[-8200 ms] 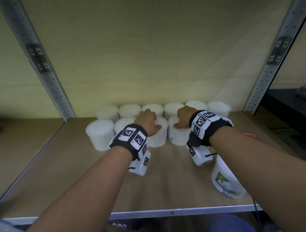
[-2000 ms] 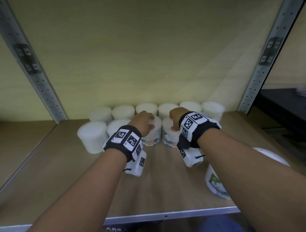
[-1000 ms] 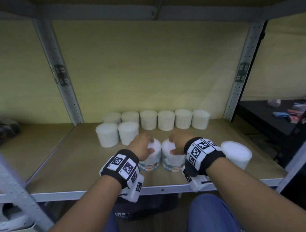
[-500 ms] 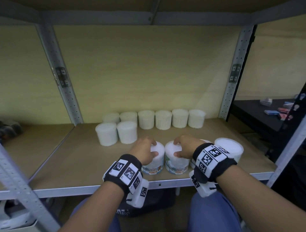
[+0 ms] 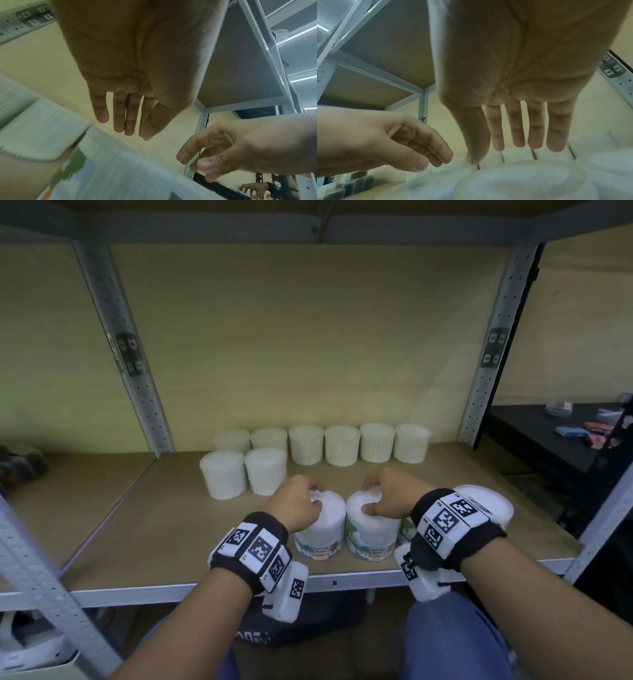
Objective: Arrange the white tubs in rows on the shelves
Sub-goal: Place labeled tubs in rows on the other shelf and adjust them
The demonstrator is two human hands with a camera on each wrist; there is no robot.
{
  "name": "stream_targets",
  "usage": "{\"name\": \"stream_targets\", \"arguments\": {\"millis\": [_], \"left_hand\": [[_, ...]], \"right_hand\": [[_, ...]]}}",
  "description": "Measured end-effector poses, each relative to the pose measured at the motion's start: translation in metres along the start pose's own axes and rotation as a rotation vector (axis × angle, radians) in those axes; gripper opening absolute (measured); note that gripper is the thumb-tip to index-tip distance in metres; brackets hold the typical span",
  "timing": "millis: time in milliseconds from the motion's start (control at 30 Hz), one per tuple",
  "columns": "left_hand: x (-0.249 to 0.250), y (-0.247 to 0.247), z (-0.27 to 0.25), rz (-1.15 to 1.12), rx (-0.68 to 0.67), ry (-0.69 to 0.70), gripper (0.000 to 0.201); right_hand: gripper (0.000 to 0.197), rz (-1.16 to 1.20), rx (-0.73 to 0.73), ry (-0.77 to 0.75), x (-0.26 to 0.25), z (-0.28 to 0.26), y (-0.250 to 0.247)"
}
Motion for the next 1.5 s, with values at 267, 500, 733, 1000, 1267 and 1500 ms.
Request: {"name": "stream_targets", "arguments": {"millis": [267, 500, 733, 1000, 1267, 1500], "left_hand": [[-0.040, -0.040, 0.015, -0.013, 0.040, -0.069, 0.043], [-0.095, -0.082, 0.029, 0.019, 0.089, -0.178, 0.046], [-0.142, -0.109, 0.057, 0.089, 0.100, -0.248, 0.046], [-0.172, -0.109, 0.084, 0.158, 0.041, -0.278, 0.052], [-0.175, -0.098, 0.101, 0.198, 0.006, -0.261, 0.055], [-0.173, -0.097, 0.102, 0.220, 0.032, -0.251, 0.053]], "right_hand": [[0.044, 0.106, 0.093, -0.083, -0.040, 0.033, -0.020], [0.041, 0.038, 0.091, -0.199, -0.104, 0.084, -0.025], [0.045, -0.043, 0.025, -0.218, -0.149, 0.144, -0.012], [0.050, -0.168, -0.046, -0.178, -0.165, 0.190, 0.003], [0.063, -0.278, -0.144, -0.124, -0.161, 0.208, 0.028], [0.067, -0.251, -0.134, -0.091, -0.159, 0.215, 0.029]]}}
Point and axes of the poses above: each hand's wrist, its own z-axis towards the middle knuckle, its own y-axis out of the palm, x = y × z, the point moved 7 cm from there along z, towards the middle knuckle, and after that the axes turned 6 degrees about -y, right-handed, at the moved point
